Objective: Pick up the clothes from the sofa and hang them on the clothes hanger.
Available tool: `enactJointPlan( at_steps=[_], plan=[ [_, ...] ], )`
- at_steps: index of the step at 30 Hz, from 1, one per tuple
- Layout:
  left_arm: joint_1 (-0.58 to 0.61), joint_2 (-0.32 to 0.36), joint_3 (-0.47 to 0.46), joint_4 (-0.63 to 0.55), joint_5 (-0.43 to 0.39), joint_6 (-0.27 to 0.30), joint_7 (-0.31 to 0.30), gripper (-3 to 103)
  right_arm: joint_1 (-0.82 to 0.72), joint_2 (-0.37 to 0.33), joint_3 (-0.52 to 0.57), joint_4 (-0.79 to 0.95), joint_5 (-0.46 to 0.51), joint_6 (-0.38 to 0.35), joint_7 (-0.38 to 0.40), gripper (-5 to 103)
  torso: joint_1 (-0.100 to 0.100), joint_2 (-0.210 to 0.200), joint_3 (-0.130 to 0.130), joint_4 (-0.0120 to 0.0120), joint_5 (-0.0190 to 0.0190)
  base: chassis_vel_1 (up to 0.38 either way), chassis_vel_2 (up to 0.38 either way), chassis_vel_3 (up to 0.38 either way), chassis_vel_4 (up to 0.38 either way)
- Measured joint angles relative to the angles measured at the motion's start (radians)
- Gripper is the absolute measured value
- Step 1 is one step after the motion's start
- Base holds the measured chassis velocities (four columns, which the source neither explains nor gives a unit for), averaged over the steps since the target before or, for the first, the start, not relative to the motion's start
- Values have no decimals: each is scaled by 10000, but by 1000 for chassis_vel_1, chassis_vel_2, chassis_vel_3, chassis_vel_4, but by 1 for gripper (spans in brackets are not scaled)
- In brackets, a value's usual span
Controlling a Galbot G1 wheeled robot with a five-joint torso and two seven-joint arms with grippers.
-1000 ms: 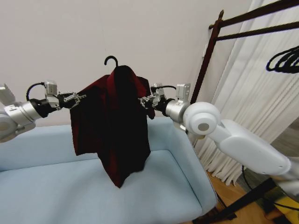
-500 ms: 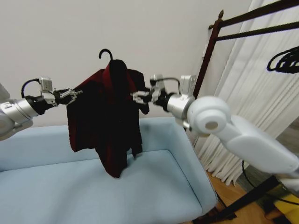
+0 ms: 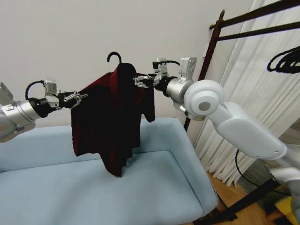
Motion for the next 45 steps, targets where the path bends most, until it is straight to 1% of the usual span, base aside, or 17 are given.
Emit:
enactJointPlan(
  at_steps=[2,3,4,5,9,10,11,12,15,18,20,21,23,24,32,40,45],
  plan=[
    [0,15,0,-9,-3,13,2,2,-32,0,-2,-21,-27,0,11,79,0,0,0,0,0,0,0,0,0],
    [0,16,0,-12,-3,19,2,2,-44,-9,-4,-10,-29,0,10,79,0,0,0,0,0,0,0,0,0],
    [0,16,0,-25,-3,27,-1,2,-53,-12,-14,9,-36,3,4,74,0,0,0,-1,0,0,0,0,0],
    [0,16,0,-25,-3,27,-1,2,-53,-12,-14,9,-36,3,4,74,0,0,0,-1,0,0,0,0,0],
    [1,13,0,-80,-6,41,-34,2,-64,24,-46,60,-64,42,-11,52,0,0,0,0,0,0,0,0,0],
    [1,13,0,-80,-6,41,-34,2,-64,24,-46,60,-64,42,-11,52,0,0,0,0,0,0,0,0,0],
    [1,14,1,-82,-6,45,-46,2,-65,49,-64,79,-65,52,-12,47,0,0,0,-1,0,0,0,0,0],
    [2,14,3,-83,-6,49,-48,2,-66,77,-80,88,-69,60,-12,47,0,0,0,0,0,0,0,0,0],
    [32,15,7,-100,-6,62,-49,2,-65,173,-109,107,-105,89,-9,30,0,0,-1,0,-1,0,0,0,0],
    [62,19,11,-99,14,65,-32,2,-39,211,-110,104,-133,109,-3,25,0,0,0,1,-1,0,0,0,0],
    [91,19,22,-96,52,67,-22,2,22,215,-101,92,-181,118,-3,14,0,0,-1,0,-1,0,0,0,0],
    [91,19,22,-96,52,67,-22,2,22,215,-101,92,-181,118,-3,14,0,0,-1,0,-1,0,0,0,0],
    [115,7,46,-97,101,68,6,2,78,200,-84,87,-223,121,-11,4,0,0,-1,0,-1,0,0,0,0],
    [118,-6,63,-104,117,68,12,2,95,198,-81,85,-239,122,-13,2,0,0,-1,-1,-1,0,0,0,0],
    [122,-19,113,-134,169,77,76,2,221,288,-75,2,-358,128,-16,0,0,0,0,-1,0,0,0,0,0],
    [213,-62,138,-166,312,81,180,2,913,765,-31,52,-176,131,62,0,0,1,-1,1,-4,0,0,0,0],
    [208,-74,141,-208,305,82,173,2,808,755,-250,322,-128,61,75,0,-1,0,-2,0,-3,0,0,0,0]
  ],
)
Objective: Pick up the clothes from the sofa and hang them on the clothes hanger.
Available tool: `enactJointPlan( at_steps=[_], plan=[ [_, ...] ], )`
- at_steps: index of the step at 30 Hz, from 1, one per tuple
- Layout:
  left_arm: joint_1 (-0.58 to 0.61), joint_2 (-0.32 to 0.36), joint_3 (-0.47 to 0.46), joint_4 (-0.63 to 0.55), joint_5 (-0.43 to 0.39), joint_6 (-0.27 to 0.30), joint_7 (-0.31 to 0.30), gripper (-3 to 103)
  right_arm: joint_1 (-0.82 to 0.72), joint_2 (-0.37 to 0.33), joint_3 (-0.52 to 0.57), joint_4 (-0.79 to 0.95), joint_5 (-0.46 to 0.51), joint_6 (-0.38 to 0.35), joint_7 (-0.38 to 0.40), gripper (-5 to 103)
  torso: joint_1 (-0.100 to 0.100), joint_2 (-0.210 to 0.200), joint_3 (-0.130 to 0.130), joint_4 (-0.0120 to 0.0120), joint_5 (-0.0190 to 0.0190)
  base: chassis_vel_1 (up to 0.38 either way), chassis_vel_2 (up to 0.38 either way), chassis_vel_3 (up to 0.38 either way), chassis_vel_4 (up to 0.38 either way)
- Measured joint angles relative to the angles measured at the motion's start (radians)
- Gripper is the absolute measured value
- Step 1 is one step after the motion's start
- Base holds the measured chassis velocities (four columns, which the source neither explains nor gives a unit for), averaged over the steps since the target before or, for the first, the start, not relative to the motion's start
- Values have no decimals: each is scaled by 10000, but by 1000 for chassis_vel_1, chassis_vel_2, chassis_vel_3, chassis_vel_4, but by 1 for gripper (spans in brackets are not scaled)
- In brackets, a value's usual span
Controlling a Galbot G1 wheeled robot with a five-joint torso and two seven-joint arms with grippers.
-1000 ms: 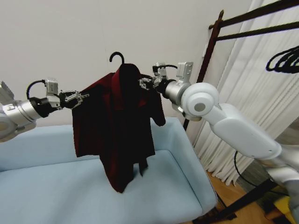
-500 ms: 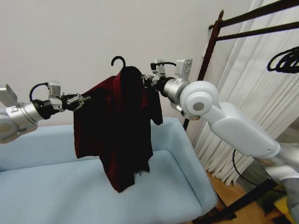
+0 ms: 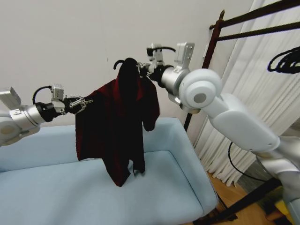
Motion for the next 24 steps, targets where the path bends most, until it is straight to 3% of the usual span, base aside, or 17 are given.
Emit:
enactJointPlan(
  at_steps=[15,21,24],
  plan=[
    [-101,11,-26,51,-88,16,-4,2,-436,-410,-171,-84,-262,-130,-186,-1,0,0,1,-1,3,0,0,0,0],
    [-167,17,-43,218,-228,18,-34,2,-434,-553,-105,211,167,-168,-184,15,0,0,1,0,2,0,0,0,0],
    [-173,7,-67,319,-246,-2,-26,2,-308,-712,3,312,475,-169,-191,32,0,0,1,0,3,0,0,0,0]
  ],
)
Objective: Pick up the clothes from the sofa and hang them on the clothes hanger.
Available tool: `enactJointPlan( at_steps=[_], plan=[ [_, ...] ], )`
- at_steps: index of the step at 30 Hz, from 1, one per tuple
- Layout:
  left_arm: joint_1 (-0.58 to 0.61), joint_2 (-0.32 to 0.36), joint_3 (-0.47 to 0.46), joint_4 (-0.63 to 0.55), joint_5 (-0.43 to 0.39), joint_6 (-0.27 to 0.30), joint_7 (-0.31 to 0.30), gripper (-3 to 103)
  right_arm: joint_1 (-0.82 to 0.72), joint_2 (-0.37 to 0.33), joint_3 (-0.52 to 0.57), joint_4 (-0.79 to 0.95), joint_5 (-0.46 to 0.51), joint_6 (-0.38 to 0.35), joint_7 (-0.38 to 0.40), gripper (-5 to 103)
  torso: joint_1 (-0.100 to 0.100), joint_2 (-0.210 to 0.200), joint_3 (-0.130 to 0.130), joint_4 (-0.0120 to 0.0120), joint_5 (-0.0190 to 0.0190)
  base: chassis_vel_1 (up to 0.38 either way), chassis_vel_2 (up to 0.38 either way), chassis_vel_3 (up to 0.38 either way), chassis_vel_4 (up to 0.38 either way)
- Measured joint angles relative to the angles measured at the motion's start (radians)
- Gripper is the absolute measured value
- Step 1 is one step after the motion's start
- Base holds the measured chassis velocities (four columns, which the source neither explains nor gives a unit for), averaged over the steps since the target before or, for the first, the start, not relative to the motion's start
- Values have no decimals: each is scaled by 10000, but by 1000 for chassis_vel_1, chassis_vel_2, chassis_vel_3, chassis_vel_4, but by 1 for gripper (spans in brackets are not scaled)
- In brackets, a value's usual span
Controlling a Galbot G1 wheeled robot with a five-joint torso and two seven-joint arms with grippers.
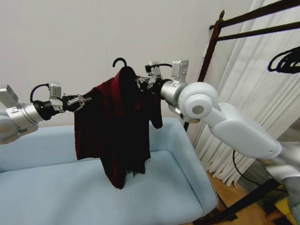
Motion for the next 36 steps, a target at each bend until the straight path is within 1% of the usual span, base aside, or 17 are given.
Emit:
enactJointPlan(
  at_steps=[1,3,5,6,7,9,10,11,12,14,15,17,18,23,28,35,36],
  plan=[
    [0,-14,-26,50,-3,-4,62,2,74,-104,57,-4,58,0,-46,37,0,0,0,0,0,0,0,0,0],
    [0,-25,-43,97,-3,-6,166,2,145,-199,112,-49,80,0,-158,37,0,0,-1,0,0,0,0,0,0],
    [1,-40,-60,223,-3,-10,394,2,325,-412,217,-321,57,1,-556,48,0,0,-1,0,0,0,0,0,0],
    [1,-40,-60,223,-3,-10,394,2,325,-412,217,-321,57,1,-556,48,0,0,-1,0,0,0,0,0,0],
    [0,-42,-61,288,-1,-15,522,2,457,-568,249,-508,43,-85,-888,54,0,0,0,0,1,0,0,0,0],
    [-4,-42,-61,453,31,-77,867,2,636,-865,318,-901,0,-666,-1922,65,0,0,0,-1,-1,0,0,0,0],
    [-8,-36,-61,565,98,-120,1229,2,671,-1047,342,-1096,-143,-1000,-2672,65,0,0,-1,1,-1,0,0,0,0],
    [-12,-27,-61,692,200,-145,1564,2,677,-1255,354,-1354,-458,-1354,-3641,70,0,0,-1,-1,1,0,0,0,0],
    [-12,-27,-61,692,200,-145,1564,2,677,-1255,354,-1354,-458,-1354,-3641,70,0,0,-1,-1,1,0,0,0,0],
    [-13,3,-62,964,384,-184,2361,2,604,-1584,387,-1675,-1032,-1946,-5082,82,0,0,0,-2,3,0,0,0,0],
    [-13,4,-64,1072,434,-196,2635,2,570,-1687,384,-1700,-1125,-2091,-5353,82,0,0,0,-3,4,0,0,0,0],
    [-28,5,-69,1328,651,-236,3269,2,523,-1857,326,-1716,-1269,-2197,-5729,92,1,0,-1,-3,3,0,0,0,0],
    [-34,3,-69,1440,765,-258,3535,2,523,-1892,316,-1742,-1326,-2231,-5880,96,0,0,0,-3,3,0,0,0,0],
    [-58,-32,-69,1637,1024,-279,4206,2,666,-1928,223,-1670,-1221,-2448,-6219,100,0,0,0,3,-2,0,0,0,0],
    [-83,-58,-84,1607,1039,-279,4304,2,791,-1932,-73,-1311,-621,-2457,-6175,100,0,0,0,-1,-1,0,0,0,0],
    [-99,-95,-142,1572,1018,-277,4491,2,1032,-1805,-637,-1239,-332,-2455,-5928,100,0,0,0,0,-1,0,0,0,0],
    [-99,-115,-153,1599,1022,-278,4567,2,1073,-1778,-725,-1210,-250,-2452,-5832,103,0,0,0,0,-1,0,0,0,0]
  ],
)
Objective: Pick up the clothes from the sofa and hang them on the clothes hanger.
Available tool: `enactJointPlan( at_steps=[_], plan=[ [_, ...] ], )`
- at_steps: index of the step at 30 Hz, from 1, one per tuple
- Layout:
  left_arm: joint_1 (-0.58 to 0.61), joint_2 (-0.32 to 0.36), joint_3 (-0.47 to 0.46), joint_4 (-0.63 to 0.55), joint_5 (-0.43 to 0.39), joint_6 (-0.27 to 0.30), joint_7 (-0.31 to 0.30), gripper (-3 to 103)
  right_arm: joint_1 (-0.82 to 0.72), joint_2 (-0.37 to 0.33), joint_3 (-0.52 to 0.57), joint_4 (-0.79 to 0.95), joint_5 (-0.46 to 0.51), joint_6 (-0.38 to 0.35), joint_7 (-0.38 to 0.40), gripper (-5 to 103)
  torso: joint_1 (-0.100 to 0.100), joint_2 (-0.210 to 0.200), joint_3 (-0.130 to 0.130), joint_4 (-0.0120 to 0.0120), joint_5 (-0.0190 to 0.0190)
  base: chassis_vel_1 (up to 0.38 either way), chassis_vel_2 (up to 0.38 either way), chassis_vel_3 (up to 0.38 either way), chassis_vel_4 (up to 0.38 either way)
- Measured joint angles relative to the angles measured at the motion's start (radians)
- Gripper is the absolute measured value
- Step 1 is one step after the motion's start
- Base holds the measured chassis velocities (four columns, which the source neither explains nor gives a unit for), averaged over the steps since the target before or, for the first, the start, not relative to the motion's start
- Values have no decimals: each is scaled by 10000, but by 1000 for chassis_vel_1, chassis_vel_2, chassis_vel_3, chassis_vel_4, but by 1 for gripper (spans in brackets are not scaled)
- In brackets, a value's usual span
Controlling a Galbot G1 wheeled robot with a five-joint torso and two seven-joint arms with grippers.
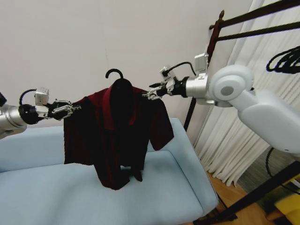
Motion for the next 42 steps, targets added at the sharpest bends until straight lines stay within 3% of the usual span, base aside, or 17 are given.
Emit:
enactJointPlan(
  at_steps=[3,6,8,12,15,18,23,26,28,29,30,34,35,38,40,42],
  plan=[
    [5,-53,-8,53,45,-1,105,2,42,55,-57,42,230,7,247,97,0,0,0,0,0,0,0,0,0],
    [12,-122,-8,122,109,-7,219,2,116,51,-108,72,610,17,453,82,1,0,0,0,0,0,0,0,0],
    [8,-134,-8,145,116,-9,246,2,137,26,-144,89,673,19,456,82,0,0,0,0,-1,0,0,0,0],
    [-42,-141,33,289,117,-41,336,2,128,-40,-178,184,839,31,450,60,0,0,-1,-1,2,0,0,0,0],
    [-53,-142,53,357,104,-81,342,2,97,-41,-180,228,907,35,438,54,0,0,0,-1,1,0,0,0,0],
    [-63,-141,62,439,49,-100,350,2,66,-37,-202,309,1002,39,432,38,0,0,0,0,1,0,0,0,0],
    [-63,-140,62,453,-3,-101,157,2,26,-33,-210,408,1104,43,447,27,0,0,0,0,1,0,0,0,0],
    [-25,-146,46,356,-143,-101,-594,-1,-24,-42,-168,533,1321,60,596,10,0,0,0,0,0,0,0,0,0],
    [-7,-152,41,307,-262,-100,-988,10,-49,-65,-137,603,1419,77,667,5,0,0,0,-1,0,0,0,0,0],
    [-7,-152,41,307,-262,-100,-988,10,-49,-65,-137,603,1419,77,667,5,0,0,0,-1,0,0,0,0,0],
    [0,-156,41,245,-364,-100,-1418,15,-81,-101,-94,684,1569,132,782,2,0,0,0,-1,1,0,0,0,0],
    [12,-168,73,-31,-712,-90,-2670,31,-224,-206,18,891,2069,292,1164,2,0,0,0,0,1,0,0,0,0],
    [12,-168,73,-31,-712,-90,-2670,31,-224,-206,18,891,2069,292,1164,2,0,0,0,0,1,0,0,0,0],
    [12,-183,90,-177,-869,-75,-3538,47,-299,-333,119,980,2213,414,1281,2,0,0,0,-1,1,0,0,0,0],
    [12,-190,90,-196,-894,-72,-3757,47,-310,-380,156,994,2268,445,1321,2,0,0,0,0,1,0,0,0,0],
    [14,-217,89,-227,-925,-72,-4054,58,-331,-461,227,1017,2353,494,1437,2,0,0,0,0,1,0,0,0,0]
  ],
)
